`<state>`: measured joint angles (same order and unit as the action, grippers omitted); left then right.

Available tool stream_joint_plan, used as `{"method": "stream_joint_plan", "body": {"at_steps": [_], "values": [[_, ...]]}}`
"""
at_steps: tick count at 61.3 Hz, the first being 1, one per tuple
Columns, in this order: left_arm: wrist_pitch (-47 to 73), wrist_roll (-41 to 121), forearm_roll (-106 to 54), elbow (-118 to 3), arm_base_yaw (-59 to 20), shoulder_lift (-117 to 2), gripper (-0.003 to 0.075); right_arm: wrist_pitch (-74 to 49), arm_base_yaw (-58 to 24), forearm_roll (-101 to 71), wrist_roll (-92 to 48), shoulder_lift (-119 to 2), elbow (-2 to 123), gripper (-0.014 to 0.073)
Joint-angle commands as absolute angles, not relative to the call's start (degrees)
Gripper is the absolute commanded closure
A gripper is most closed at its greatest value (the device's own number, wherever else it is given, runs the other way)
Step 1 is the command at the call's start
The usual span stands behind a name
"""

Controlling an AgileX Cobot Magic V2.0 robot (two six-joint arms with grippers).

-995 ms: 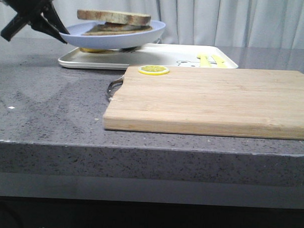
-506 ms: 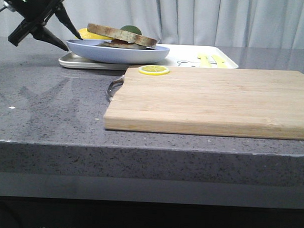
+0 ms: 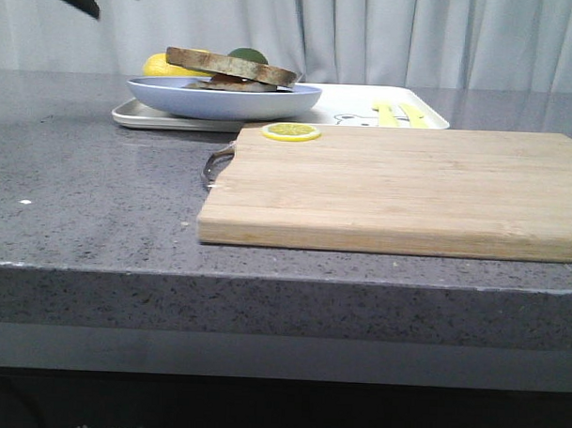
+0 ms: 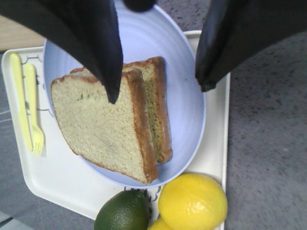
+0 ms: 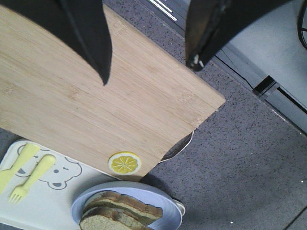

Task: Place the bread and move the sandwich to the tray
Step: 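Lower the plate onto the white tray and release with the left gripper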

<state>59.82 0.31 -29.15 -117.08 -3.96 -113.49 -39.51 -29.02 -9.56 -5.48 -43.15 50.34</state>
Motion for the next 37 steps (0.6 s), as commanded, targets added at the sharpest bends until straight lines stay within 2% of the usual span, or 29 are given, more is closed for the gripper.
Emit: {"method": "stream_joint_plan", "body": {"at_steps": [1, 14, 37], "values": [[59.1, 0.8, -23.2, -118.3, -7.0, -106.0, 0.0365, -35.9, -28.8, -9.3, -6.0, -42.8, 51.7, 0.0211], [58.1, 0.7, -10.0, -111.4, -17.3, -96.3, 0.0365, -35.9, -28.8, -9.3, -6.0, -42.8, 51.7, 0.0211], [39.6, 0.6, -4.4, -83.4, -29.7, -74.7, 0.0365, -35.9, -28.8, -9.3, -6.0, -42.8, 51.7, 0.0211]]}}
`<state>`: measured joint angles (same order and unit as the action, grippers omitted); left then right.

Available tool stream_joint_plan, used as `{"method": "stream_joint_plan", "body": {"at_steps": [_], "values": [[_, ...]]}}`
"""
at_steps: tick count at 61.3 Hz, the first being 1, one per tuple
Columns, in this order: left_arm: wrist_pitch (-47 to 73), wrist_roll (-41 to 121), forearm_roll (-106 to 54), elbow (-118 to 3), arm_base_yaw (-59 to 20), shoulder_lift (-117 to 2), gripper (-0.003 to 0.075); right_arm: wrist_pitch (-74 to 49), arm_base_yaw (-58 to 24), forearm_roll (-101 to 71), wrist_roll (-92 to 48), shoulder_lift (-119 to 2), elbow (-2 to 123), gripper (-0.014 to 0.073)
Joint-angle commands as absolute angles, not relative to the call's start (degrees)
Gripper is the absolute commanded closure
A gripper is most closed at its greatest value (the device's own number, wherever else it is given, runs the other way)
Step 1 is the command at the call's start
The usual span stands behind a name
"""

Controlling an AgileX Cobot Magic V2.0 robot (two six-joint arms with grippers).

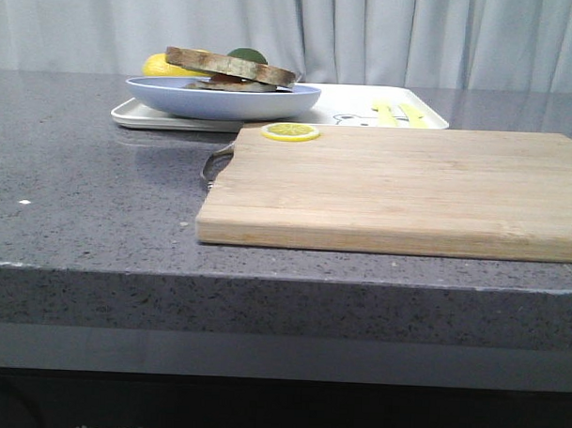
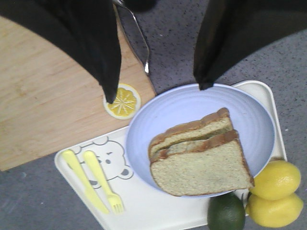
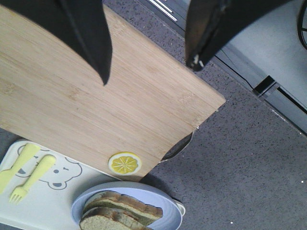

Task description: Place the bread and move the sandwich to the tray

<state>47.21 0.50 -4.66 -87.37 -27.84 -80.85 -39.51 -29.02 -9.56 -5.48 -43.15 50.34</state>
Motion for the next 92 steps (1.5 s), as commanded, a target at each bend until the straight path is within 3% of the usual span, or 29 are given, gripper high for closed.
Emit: {"method": "stream_joint_plan", "body": {"at_steps": [1, 27, 50, 58, 70, 92], "values": [[39.3, 0.6, -4.4, -82.4, -29.8, -73.9, 0.0365, -35.9, -28.8, -9.3, -6.0, -42.8, 51.7, 0.0211], [30.7, 0.6, -3.1, -55.0, -30.4, -51.4, 0.0365, -35.9, -28.8, -9.4, -6.0, -42.8, 51.7, 0.0211], [31.2, 0.6, -3.0, -47.5, -30.4, -40.2, 0.0375, -38.3, -28.8, -9.0, -6.0, -42.8, 51.7, 0.0214], [31.1, 0.6, -1.2, -47.5, -30.4, -40.0, 0.0491, -39.3, -28.8, -8.6, -6.0, -42.8, 51.7, 0.0351], [31.0, 0.6, 3.6, -47.5, -30.4, -40.0, 0.0740, -40.0, -28.8, -8.6, -6.0, -42.8, 51.7, 0.0657], [31.0, 0.6, 5.6, -47.5, -30.4, -40.0, 0.0741, -40.0, -28.8, -8.6, -6.0, -42.8, 51.7, 0.0661]]}}
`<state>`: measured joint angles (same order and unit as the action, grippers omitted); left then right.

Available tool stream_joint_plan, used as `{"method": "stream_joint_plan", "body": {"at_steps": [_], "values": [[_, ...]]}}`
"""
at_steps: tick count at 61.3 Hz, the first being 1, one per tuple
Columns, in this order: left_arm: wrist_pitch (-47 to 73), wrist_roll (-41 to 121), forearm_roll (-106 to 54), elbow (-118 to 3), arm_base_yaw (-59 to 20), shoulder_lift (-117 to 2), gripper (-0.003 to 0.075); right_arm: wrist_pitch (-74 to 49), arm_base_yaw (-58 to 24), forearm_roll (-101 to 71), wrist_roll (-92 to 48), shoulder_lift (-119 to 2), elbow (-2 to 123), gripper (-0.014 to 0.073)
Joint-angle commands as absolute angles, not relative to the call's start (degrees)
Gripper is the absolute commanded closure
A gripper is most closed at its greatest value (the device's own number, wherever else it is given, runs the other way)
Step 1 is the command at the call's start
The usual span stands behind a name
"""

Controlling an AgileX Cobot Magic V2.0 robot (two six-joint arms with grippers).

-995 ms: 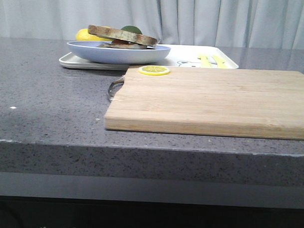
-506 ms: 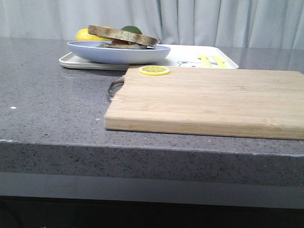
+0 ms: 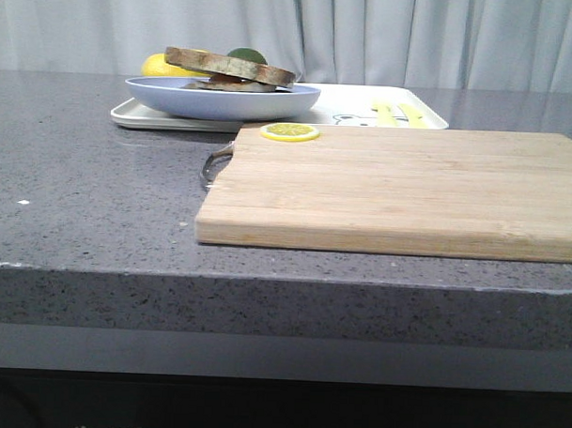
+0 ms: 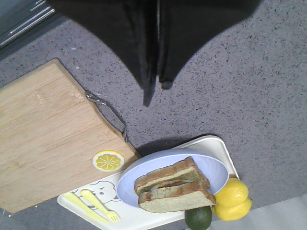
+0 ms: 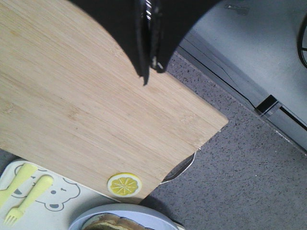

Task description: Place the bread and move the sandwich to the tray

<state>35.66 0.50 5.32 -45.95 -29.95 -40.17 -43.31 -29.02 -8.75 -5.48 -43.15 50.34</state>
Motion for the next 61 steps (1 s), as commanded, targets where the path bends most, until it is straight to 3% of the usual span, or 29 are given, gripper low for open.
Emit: {"method": "stream_joint_plan", "body": {"at_steps": [1, 23, 43, 61], "values": [[31.0, 0.6, 5.6, -47.5, -30.4, -40.0, 0.0741, -40.0, -28.8, -8.6, -6.0, -42.8, 51.7, 0.0661], [27.4, 0.6, 6.4, -44.2, -28.2, -35.7, 0.0741, -39.9, -28.8, -8.6, -6.0, -42.8, 51.7, 0.0662], [10.7, 0.6, 4.3, -22.6, -14.9, -15.0, 0.0740, -40.0, -28.8, -8.6, -6.0, -42.8, 51.7, 0.0662], [4.0, 0.6, 0.6, -6.3, -6.6, 0.5, 0.0740, -40.0, -28.8, -8.6, -6.0, -42.8, 51.7, 0.0662]]}}
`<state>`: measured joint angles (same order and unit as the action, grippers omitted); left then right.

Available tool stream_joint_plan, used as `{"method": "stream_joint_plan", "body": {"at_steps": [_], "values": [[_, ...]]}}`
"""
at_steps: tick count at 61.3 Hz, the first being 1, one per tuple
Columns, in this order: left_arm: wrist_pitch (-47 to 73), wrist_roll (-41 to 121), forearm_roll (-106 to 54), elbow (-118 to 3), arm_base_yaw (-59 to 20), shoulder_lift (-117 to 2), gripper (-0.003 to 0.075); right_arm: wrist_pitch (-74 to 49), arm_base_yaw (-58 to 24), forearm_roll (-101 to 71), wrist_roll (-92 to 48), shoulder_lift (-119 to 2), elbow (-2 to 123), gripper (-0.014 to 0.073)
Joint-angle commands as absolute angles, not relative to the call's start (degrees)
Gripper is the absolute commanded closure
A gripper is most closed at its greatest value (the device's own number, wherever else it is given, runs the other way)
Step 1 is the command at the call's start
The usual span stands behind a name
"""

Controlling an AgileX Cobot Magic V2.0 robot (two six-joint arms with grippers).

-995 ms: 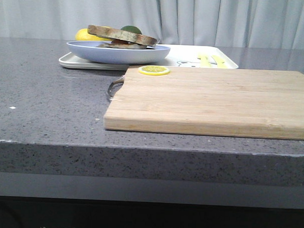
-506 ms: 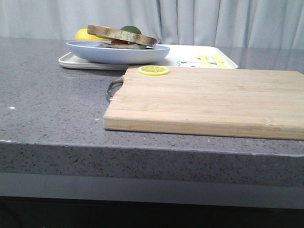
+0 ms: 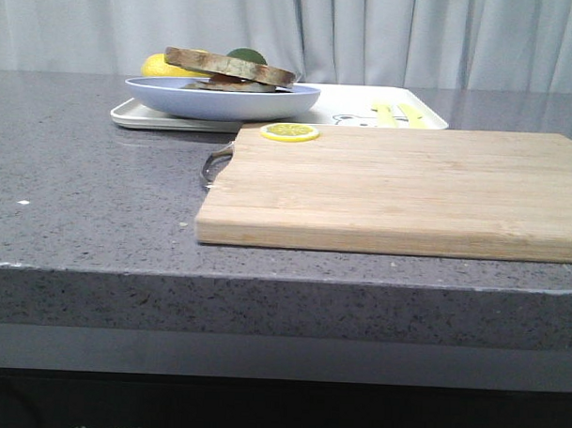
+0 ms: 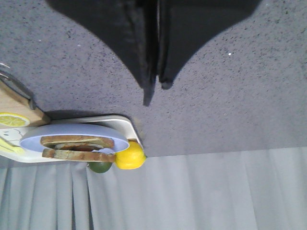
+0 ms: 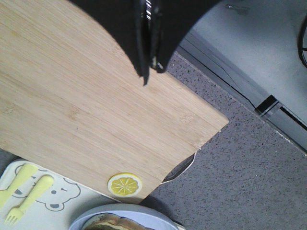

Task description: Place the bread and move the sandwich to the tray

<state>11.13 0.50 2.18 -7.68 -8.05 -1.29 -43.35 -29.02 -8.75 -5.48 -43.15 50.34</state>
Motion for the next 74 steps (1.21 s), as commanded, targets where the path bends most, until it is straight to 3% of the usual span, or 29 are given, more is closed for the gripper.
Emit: {"method": "stream_joint_plan", "body": {"at_steps": [1, 13, 74], "values": [[3.6, 0.6, 0.4, -5.8, -6.4, 0.9, 0.0740, -40.0, -28.8, -8.6, -6.0, -42.8, 51.7, 0.0662], [-2.8, 0.6, -3.3, 0.5, -5.0, 1.6, 0.0740, -39.9, -28.8, -8.6, -6.0, -42.8, 51.7, 0.0662], [-0.8, 0.6, -3.5, 0.3, -4.6, 1.6, 0.0741, -39.9, -28.8, -8.6, -6.0, -42.8, 51.7, 0.0662]]}}
